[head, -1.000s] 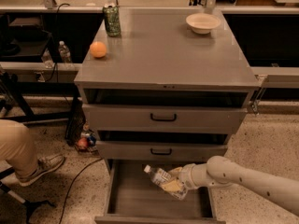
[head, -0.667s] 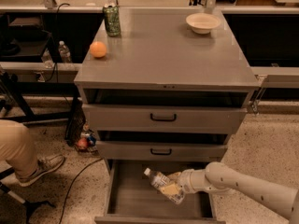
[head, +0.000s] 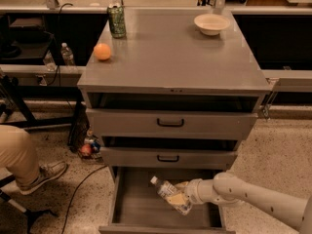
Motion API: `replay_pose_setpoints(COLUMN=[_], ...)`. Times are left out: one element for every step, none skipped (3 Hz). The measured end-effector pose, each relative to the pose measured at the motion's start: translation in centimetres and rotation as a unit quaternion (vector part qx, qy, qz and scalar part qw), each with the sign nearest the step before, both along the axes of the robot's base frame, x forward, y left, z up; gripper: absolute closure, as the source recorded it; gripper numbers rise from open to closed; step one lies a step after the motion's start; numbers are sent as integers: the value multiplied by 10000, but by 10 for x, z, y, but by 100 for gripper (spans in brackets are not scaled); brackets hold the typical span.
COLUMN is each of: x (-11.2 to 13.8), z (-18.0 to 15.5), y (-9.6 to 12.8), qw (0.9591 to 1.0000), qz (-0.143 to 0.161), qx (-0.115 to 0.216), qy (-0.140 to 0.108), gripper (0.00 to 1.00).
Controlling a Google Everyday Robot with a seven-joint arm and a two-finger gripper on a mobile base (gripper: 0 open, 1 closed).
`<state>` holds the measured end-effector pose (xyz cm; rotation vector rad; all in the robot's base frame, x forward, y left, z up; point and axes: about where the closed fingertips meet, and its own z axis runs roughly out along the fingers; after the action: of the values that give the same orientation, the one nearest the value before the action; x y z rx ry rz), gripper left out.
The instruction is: Place blue plastic bottle into bottom drawer
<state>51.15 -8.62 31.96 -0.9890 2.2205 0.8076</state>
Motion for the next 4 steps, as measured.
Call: replay_pose_setpoints(x=[1,9,15,15], z=[-14,-60,-91,-120], y=[3,13,21,28], qw=[9998,9989,9980,9961], qz=[-168,-432,-576,-830], qx=[-41,-188,-236,-195], qy=[-39,48,136,233], gripper=[100,100,100,100])
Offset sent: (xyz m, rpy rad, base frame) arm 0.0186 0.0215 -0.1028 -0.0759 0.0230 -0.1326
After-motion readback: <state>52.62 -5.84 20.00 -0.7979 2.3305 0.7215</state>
